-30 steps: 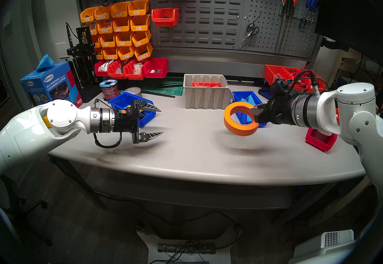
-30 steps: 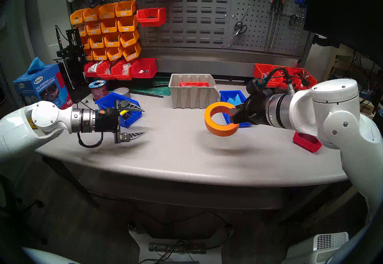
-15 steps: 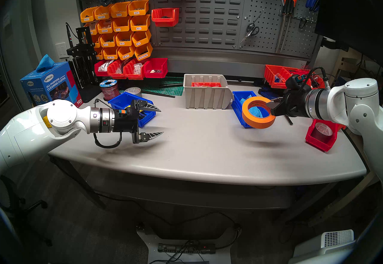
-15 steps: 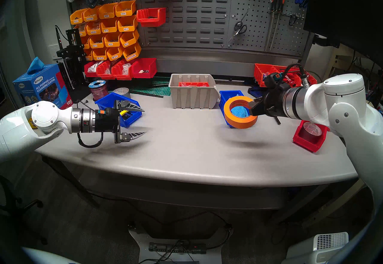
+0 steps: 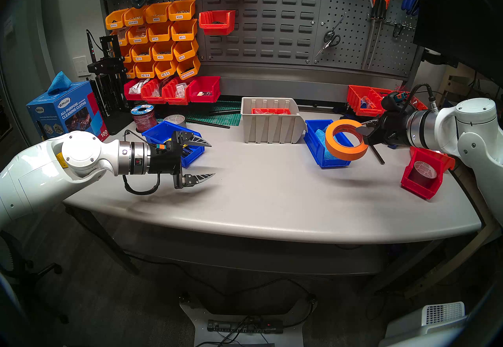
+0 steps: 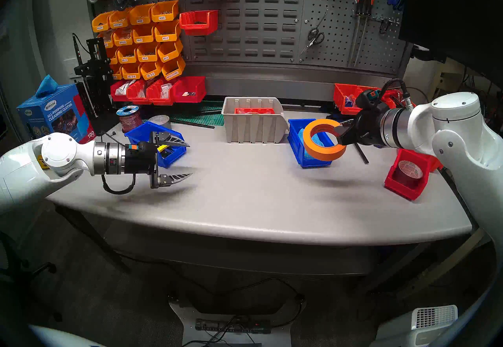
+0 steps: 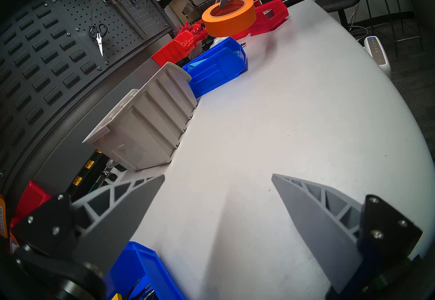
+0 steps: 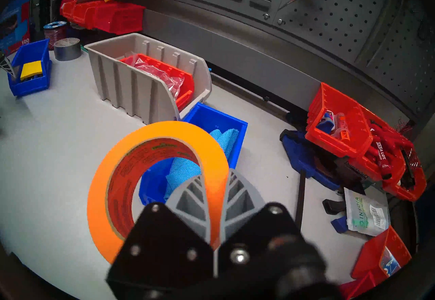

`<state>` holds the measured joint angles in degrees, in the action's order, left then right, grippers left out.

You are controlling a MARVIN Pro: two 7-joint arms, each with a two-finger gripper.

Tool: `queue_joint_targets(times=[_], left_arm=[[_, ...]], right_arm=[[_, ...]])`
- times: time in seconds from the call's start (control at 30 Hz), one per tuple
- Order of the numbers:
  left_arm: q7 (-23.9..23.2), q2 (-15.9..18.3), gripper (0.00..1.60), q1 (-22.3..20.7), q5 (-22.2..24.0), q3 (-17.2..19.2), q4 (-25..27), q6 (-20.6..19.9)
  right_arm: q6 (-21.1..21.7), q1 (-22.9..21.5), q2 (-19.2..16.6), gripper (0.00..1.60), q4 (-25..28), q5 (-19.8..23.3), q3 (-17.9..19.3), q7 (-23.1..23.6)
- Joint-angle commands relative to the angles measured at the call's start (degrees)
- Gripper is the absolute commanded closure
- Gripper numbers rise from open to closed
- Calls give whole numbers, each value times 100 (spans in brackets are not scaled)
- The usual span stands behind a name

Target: Hang all the unorganized tool boxes onto the wall

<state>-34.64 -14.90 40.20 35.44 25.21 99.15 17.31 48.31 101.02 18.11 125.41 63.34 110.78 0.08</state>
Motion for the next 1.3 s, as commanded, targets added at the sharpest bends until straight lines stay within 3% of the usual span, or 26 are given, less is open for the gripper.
queue_joint_targets(times=[0.0, 0.4, 1.0, 1.27], left_arm=[[-3, 8, 0, -60, 7, 52, 11, 0], [0, 8, 0, -58, 6, 52, 11, 2], [3, 7, 0, -56, 5, 50, 10, 5], [3, 7, 0, -56, 5, 50, 10, 4]], right_arm=[[-520, -248, -450, 160, -258, -281, -217, 238], [-1347, -942, -896, 160, -799, -450, -1366, 434], [-1677, -1833, -1036, 160, -1153, -665, -1851, 739], [-1740, -2229, -1107, 160, -1062, -1170, -2294, 806]])
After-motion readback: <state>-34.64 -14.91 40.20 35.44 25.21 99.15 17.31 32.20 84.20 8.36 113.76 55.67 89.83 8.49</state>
